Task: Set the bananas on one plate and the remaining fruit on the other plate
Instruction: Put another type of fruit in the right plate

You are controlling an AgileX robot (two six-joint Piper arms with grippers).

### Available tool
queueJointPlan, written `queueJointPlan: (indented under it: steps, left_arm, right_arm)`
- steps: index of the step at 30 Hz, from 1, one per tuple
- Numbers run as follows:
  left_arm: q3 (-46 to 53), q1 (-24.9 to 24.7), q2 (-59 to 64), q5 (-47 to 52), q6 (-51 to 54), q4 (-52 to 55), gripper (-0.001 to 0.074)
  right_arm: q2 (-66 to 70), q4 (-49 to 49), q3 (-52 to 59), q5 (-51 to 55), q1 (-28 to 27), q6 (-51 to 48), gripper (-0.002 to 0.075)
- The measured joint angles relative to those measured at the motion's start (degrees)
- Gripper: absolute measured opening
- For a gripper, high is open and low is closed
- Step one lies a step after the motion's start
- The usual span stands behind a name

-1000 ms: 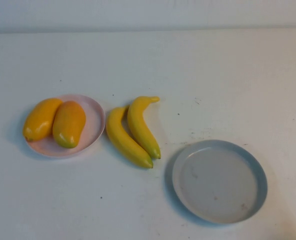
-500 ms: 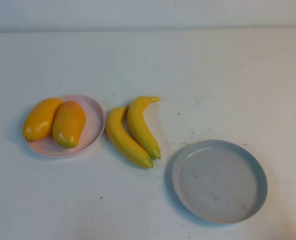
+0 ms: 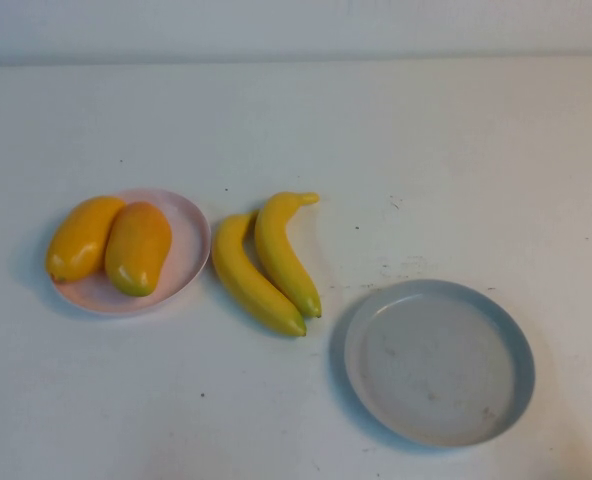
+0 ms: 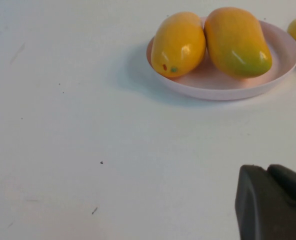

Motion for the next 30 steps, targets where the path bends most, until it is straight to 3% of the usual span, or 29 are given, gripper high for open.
queueJointPlan:
  steps: [22,30]
  left_arm:
    - [0.0,0.0,0.0,0.1,0.1,0.0,-0.0004]
    - [0.0,0.0,0.0,0.1,0.1,0.1,-0.0004]
  right_arm:
    - [0.0,0.2,0.0,0.0,0.0,0.0,-0.0017]
    - [0.0,21.2,0.0,-8.5,0.0,0.1,-0.0017]
